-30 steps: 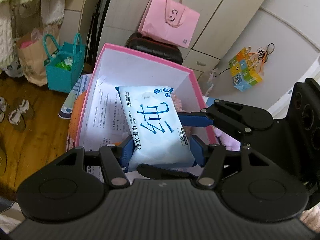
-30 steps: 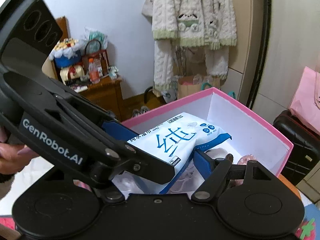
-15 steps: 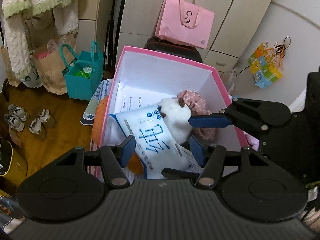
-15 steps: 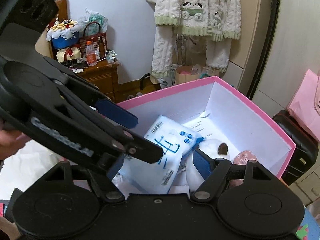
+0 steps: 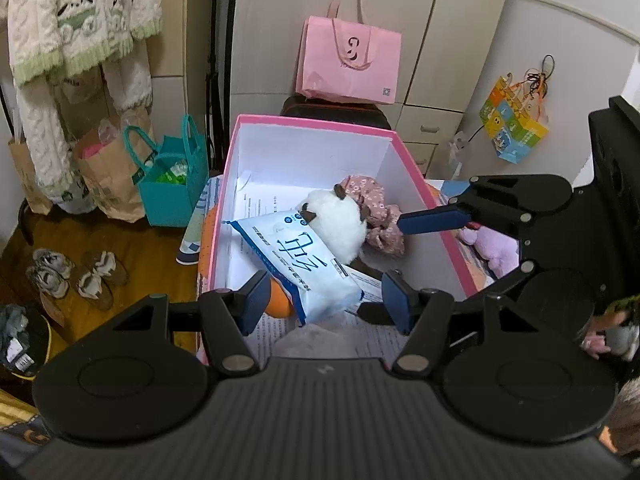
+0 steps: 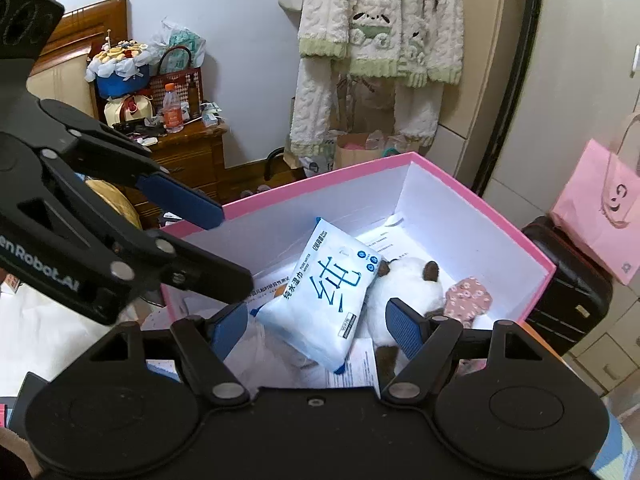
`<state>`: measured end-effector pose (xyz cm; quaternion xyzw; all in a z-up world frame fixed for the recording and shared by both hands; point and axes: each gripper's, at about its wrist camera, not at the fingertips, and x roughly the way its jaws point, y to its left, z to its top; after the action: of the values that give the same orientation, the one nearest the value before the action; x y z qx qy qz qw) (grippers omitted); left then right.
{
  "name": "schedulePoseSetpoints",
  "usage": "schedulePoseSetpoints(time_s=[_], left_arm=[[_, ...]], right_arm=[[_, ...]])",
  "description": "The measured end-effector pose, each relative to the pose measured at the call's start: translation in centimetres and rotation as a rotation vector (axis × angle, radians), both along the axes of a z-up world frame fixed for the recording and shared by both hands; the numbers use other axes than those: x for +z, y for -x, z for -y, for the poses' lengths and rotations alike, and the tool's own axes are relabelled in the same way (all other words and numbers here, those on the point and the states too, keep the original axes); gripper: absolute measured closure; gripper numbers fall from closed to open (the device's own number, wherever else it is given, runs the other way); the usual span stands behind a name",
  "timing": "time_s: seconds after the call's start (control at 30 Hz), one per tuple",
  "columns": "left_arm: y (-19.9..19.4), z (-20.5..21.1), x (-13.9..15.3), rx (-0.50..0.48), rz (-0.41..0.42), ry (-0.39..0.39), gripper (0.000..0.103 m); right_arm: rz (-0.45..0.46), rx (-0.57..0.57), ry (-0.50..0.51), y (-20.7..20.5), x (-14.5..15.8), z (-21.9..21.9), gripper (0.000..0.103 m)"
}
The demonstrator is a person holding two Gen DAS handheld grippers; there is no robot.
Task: Organize soft objects
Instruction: 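Withdraw the left tool up out of the box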
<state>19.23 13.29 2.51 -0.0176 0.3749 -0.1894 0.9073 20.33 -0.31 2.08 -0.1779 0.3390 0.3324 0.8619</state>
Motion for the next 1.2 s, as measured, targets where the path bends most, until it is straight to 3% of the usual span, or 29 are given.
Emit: schedulePoseSetpoints(time_s=[0.63, 0.9, 1.2], left_arm=[[8.6, 3.3, 4.2, -0.131, 0.122, -0.049, 0.041], [11.0, 6.1, 4.6, -0.227, 0.103, -0.073, 0.04], [12.0, 11.1, 4.1, -0.321, 0.075, -0.146, 0.034]], right_arm=[[0.096, -0.014, 0.005, 8.0, 3.9, 4.5, 0.023], [0.129, -0.048, -0.004, 11.5, 4.4, 8.6, 0.023], [0.117, -0.166, -0.052, 14.6, 2.4, 15.5, 0.023]])
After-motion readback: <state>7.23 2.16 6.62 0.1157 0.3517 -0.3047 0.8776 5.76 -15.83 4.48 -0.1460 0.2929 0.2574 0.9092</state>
